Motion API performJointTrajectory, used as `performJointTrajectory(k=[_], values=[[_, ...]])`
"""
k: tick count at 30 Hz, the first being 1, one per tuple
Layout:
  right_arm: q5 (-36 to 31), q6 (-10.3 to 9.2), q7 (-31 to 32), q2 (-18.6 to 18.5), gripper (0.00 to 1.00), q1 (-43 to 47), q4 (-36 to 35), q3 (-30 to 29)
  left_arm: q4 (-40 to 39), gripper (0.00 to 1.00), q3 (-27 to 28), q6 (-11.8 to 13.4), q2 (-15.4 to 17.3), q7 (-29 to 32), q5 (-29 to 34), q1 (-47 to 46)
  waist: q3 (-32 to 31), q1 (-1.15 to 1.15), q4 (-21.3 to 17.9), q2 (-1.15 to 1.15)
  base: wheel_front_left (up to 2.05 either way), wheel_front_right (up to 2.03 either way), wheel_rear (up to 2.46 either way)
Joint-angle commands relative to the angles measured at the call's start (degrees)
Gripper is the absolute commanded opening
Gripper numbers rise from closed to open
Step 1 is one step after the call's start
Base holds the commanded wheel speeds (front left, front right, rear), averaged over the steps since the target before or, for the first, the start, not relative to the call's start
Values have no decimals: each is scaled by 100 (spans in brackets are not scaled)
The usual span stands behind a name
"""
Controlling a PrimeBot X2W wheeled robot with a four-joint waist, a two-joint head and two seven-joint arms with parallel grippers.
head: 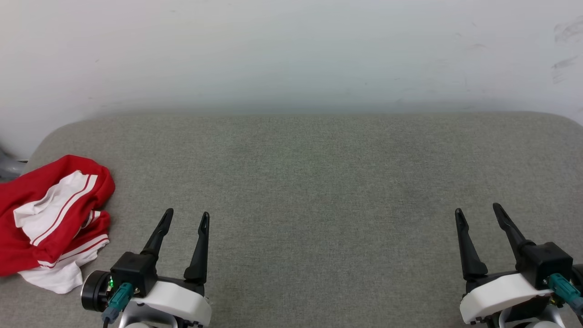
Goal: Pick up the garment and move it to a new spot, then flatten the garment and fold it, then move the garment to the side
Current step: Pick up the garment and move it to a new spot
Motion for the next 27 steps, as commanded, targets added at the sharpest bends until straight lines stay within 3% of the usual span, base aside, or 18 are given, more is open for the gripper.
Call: performJointTrajectory(k=[1,14,27], values=[[-12,-2,-46,12,100,50,9,-6,13,100,-9,2,-8,-46,95,0,0,0,9,0,0,0,0],[597,-2,-136,12,100,-43,203,70,183,100,71,2,-19,-39,-189,-84,-43,0,428,0,0,0,0],[441,-2,-46,12,100,-110,127,331,354,100,346,2,-21,-39,-132,-147,-40,0,1531,0,0,0,0]])
